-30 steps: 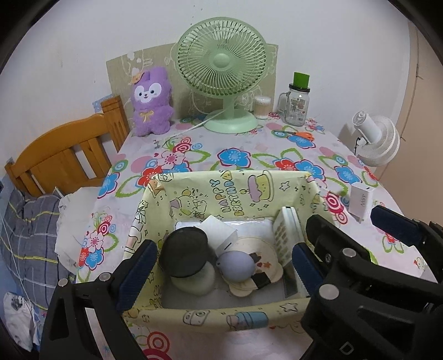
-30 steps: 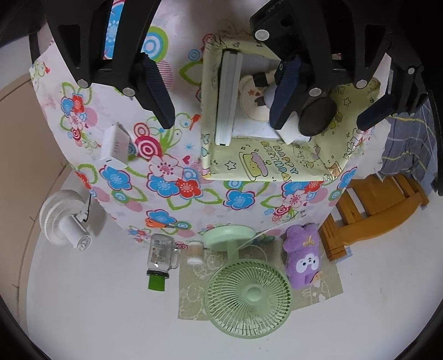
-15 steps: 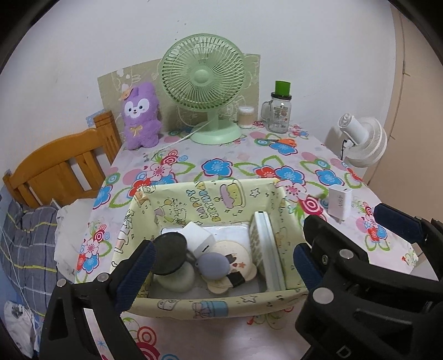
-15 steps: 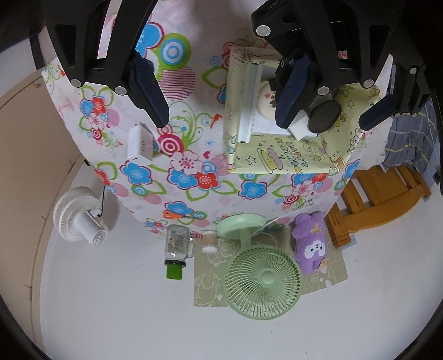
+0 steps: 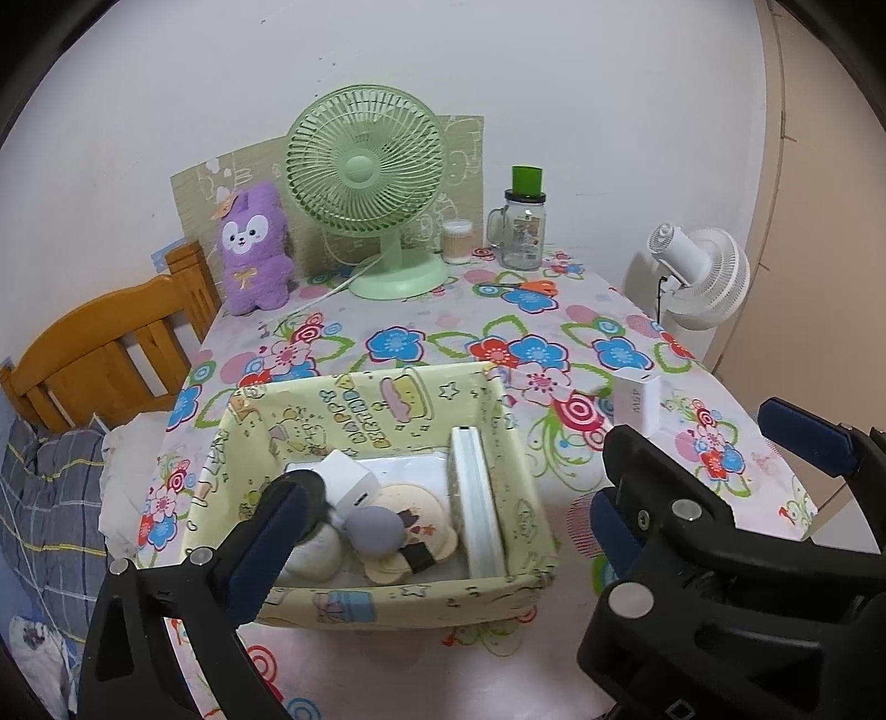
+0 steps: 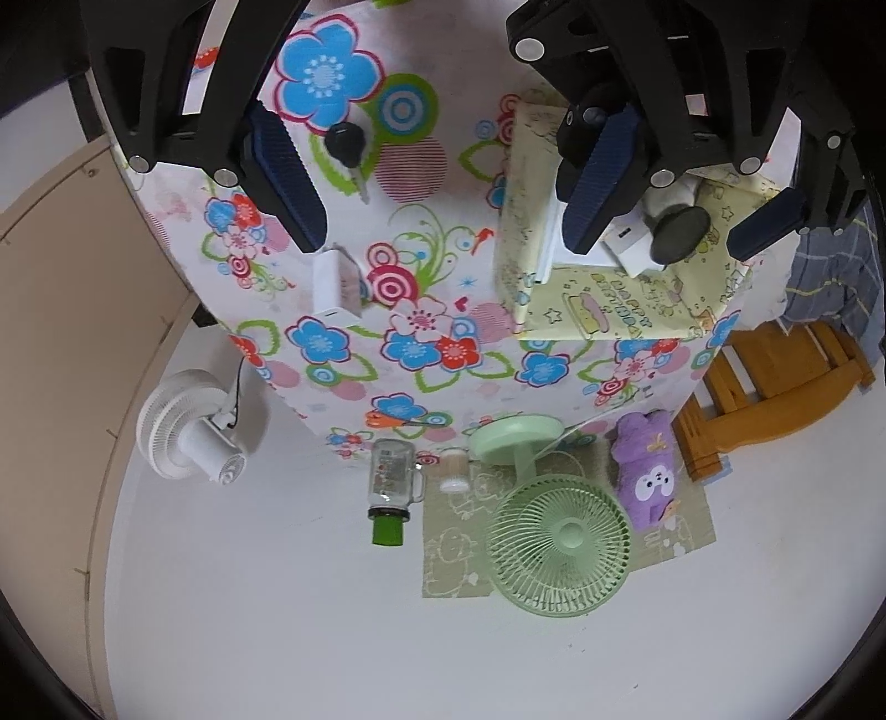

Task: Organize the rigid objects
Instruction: 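Withdraw both open tools up and away from the yellow box, then move the left tool to the black key fob and close on it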

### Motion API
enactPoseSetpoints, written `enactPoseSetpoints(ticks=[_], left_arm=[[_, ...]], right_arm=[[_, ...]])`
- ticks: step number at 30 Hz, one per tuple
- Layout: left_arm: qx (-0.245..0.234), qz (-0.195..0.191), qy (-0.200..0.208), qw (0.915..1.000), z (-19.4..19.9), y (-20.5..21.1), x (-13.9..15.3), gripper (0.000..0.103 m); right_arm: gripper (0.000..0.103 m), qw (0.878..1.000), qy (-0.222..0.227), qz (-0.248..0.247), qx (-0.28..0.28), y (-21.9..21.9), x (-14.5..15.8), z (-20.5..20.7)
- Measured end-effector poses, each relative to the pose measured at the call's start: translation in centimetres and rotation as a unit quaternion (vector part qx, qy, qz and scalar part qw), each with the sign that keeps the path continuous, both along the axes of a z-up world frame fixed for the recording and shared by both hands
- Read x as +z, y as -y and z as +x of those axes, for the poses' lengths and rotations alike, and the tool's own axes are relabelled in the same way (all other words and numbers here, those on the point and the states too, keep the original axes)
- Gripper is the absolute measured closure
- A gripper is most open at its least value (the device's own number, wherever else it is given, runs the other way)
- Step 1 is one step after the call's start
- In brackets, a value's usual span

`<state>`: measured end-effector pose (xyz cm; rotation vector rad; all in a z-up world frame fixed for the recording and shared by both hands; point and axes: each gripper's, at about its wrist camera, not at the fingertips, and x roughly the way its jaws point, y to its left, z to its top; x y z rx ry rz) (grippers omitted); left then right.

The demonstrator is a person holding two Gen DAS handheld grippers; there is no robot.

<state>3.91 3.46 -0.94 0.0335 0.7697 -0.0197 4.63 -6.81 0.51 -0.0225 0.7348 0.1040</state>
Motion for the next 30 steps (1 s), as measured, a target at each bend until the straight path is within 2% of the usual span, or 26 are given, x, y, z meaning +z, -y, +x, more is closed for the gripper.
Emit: enactPoseSetpoints(ticks=[12, 30], left_arm=[[-0.018, 0.001, 0.004, 0.9998, 0.0, 3.1, 0.5, 0.000], [-0.052, -0.017, 0.008, 0.9985, 0.2, 7.5, 0.2, 0.000]], right_arm=[[0.006, 1.000, 0.009, -0.007, -0.013, 3.1, 0.5, -0.3], [0.005, 0.999, 0.014, -0.013, -0.032, 7.6, 0.4, -0.3]])
